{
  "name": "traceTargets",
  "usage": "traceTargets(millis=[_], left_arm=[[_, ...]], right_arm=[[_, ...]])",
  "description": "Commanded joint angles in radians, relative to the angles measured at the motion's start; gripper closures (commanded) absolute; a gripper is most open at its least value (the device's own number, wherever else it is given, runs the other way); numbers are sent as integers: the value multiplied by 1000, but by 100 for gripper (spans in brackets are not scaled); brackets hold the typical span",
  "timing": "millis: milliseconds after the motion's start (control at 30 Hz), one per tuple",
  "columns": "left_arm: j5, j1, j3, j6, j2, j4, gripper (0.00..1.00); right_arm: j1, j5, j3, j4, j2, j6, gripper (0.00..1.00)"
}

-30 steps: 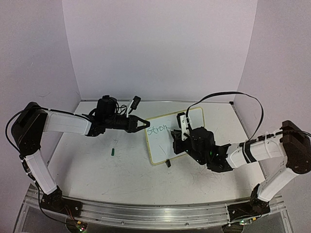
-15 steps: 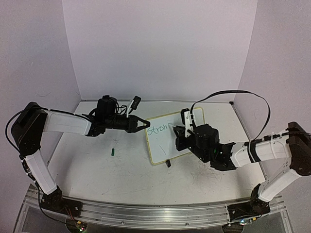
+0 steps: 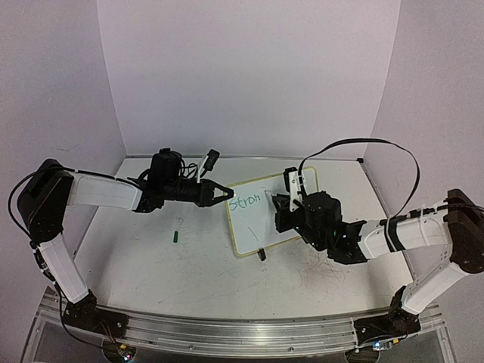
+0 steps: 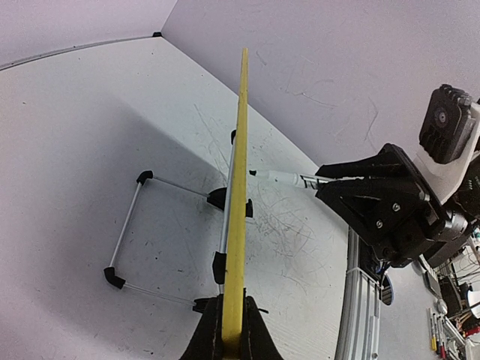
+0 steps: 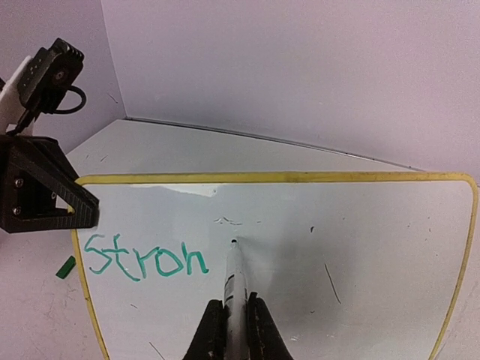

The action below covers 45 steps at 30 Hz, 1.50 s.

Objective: Write a sentence on the whiteboard

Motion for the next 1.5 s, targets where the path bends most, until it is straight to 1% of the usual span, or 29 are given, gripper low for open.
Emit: traceTargets(millis=[0,333,700,1100,1467], left_arm=[[0,0,18,34,-53,31,100],[1,0,18,35,-55,31,100],[-2,0,17,36,-55,29,100],[-2,0,18,38,-60,28,100],[-2,0,17,38,-63,28,100]], right_arm=[[-5,-11,9,26,25,3,100],[-6,0,22,26,43,-9,100],[-3,-38,27,27,44,-36,100],[14,-51,2,-15,38,12,100],[20,-4,-17,-54,22,20,100]])
